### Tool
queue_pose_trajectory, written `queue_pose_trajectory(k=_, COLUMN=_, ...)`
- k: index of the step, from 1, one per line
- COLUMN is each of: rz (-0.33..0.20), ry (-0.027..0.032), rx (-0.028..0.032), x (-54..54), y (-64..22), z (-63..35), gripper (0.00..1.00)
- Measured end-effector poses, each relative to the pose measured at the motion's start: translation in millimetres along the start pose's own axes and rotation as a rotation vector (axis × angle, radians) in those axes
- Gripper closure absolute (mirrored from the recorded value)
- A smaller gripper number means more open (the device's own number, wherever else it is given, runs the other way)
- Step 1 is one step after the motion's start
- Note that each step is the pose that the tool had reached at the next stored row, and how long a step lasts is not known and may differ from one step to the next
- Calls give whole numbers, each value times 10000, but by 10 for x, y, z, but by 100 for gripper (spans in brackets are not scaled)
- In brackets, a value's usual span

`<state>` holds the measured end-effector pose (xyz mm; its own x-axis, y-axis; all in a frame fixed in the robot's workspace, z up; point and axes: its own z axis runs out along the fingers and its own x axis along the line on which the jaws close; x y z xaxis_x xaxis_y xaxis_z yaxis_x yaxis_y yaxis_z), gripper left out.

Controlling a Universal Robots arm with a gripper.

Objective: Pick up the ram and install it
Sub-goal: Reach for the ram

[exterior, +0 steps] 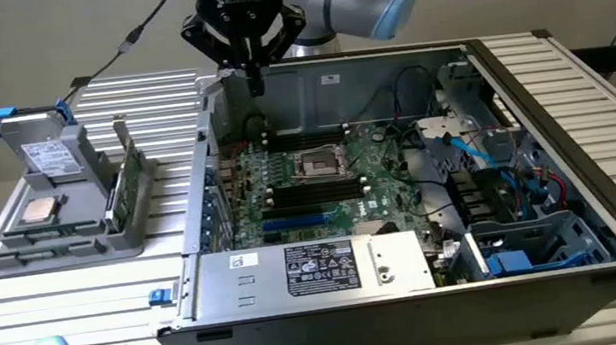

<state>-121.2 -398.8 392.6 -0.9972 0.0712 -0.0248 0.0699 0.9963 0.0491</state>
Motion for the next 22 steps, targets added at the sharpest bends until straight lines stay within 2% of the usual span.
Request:
queue_pose_trajectory(k=7, rz=-1, ry=-12, rx=0, x=21, y=-1, z=-1, gripper=90)
queue_pose_trajectory(k=11, rz=-2, ry=-30, rx=-3, x=191, y=-7, z=-5, gripper=90)
queue_pose_trajectory(k=22, rz=-1, ry=-29, rx=-2, x=693, y=-36, z=-19, gripper=90)
